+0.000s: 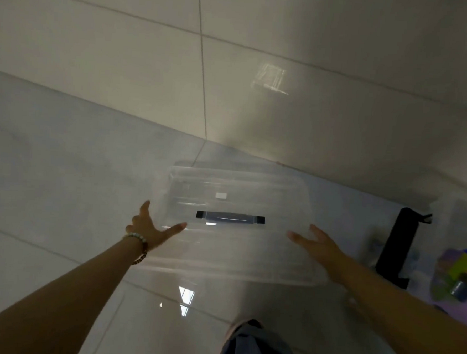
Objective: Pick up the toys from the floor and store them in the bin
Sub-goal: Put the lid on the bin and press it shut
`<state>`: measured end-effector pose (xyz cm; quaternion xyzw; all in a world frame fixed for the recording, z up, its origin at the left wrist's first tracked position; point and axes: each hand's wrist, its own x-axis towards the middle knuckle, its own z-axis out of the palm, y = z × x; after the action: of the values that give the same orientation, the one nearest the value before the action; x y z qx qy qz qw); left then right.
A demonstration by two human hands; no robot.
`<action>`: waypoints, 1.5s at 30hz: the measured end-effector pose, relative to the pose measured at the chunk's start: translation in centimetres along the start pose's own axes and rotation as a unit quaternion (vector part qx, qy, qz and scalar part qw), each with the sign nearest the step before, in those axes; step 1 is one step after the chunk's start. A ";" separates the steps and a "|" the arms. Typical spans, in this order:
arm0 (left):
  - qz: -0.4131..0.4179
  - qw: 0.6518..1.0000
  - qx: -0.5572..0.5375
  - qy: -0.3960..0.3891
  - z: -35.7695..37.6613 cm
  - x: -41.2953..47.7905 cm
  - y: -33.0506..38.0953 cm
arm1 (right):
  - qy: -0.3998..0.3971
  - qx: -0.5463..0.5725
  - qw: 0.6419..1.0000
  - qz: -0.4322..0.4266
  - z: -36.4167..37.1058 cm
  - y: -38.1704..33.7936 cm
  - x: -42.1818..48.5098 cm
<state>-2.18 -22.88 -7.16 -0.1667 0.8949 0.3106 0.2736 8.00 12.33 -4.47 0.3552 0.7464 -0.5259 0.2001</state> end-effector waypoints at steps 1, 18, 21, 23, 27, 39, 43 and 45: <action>0.012 0.999 -0.030 0.001 -1.5 -0.6 0.7 | -0.005 0.001 1.000 -0.004 -0.9 -1.4 -0.8; 0.332 0.890 -0.310 -0.034 -12.7 -23.8 23.3 | 0.145 0.249 0.932 -0.221 -25.0 -10.7 -29.5; 0.412 0.863 -0.281 -0.077 -10.2 -28.8 28.1 | 0.184 0.274 0.912 -0.242 -29.5 -7.4 -35.5; 0.429 0.860 -0.264 -0.080 -8.3 -31.7 30.6 | 0.190 0.283 0.909 -0.242 -32.2 -4.9 -39.1; 0.475 0.848 -0.215 -0.092 -5.1 -36.3 34.3 | 0.194 0.180 0.933 -0.244 -36.6 -0.1 -44.4; 0.512 0.835 -0.189 -0.074 4.4 -43.1 37.7 | 0.436 0.262 0.823 -0.253 -40.6 7.1 -46.2; 0.571 0.789 -0.204 -0.097 7.7 -42.8 36.6 | 0.496 0.356 0.765 -0.206 -41.0 9.7 -43.7; 0.537 0.811 -0.216 -0.084 9.6 -41.9 35.5 | 0.504 0.361 0.762 -0.187 -41.1 11.4 -42.1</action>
<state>18.20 15.42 27.87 0.3122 0.7253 0.6062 0.0949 47.65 39.20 31.54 0.4687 0.5460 -0.5290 -0.4498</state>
